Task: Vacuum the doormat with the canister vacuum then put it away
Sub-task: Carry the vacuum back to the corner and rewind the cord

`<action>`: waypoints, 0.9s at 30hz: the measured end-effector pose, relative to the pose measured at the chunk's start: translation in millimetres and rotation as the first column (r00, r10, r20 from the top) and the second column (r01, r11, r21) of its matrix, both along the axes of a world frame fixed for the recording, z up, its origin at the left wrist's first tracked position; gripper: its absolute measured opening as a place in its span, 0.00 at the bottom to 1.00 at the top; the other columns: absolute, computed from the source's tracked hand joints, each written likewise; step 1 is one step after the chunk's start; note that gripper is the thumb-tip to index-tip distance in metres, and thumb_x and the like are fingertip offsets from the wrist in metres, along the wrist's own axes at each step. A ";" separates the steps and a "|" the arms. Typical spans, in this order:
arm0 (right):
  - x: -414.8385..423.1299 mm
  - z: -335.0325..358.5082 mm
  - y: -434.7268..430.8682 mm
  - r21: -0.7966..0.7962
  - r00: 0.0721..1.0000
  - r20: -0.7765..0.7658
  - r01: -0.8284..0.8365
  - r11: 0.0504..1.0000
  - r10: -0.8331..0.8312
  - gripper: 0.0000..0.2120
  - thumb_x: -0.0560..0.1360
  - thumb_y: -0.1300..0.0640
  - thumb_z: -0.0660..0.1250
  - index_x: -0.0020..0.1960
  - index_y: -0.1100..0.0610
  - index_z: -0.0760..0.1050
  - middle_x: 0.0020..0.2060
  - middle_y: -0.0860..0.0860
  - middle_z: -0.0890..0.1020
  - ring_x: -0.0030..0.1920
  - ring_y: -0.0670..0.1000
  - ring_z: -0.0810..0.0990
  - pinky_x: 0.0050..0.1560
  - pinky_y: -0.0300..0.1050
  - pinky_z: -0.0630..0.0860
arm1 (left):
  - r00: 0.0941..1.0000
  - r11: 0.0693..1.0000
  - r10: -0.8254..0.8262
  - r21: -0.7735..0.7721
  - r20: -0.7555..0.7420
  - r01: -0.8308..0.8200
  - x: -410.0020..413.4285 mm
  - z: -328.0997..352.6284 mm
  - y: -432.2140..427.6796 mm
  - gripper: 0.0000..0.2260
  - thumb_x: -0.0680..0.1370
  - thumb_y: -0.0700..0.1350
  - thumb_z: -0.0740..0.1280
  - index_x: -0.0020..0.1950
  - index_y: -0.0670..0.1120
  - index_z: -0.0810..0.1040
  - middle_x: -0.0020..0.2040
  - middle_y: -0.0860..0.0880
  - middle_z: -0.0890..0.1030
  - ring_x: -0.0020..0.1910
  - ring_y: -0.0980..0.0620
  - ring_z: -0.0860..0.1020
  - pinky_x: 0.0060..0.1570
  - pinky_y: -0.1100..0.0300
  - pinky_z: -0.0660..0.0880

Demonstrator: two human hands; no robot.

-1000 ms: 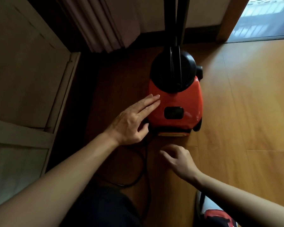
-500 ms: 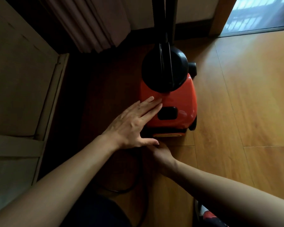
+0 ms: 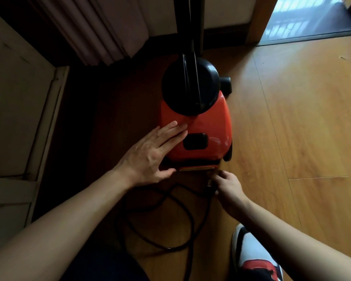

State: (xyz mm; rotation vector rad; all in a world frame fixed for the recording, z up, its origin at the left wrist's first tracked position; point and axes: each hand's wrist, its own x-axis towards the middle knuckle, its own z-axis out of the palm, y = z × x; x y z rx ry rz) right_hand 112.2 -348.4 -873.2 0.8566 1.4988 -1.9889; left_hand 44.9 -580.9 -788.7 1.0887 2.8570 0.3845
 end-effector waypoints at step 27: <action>5.0 63.5 33.3 -0.066 0.889 -0.327 -0.360 0.931 0.321 0.17 0.79 0.49 0.59 0.52 0.63 0.76 0.24 0.54 0.70 0.23 0.53 0.66 0.32 0.47 0.69 | 0.999 0.999 0.039 0.009 -0.036 -0.039 0.0 4.9 4.8 0.37 0.71 0.49 0.73 0.78 0.48 0.62 0.78 0.50 0.61 0.78 0.51 0.57 0.73 0.47 0.64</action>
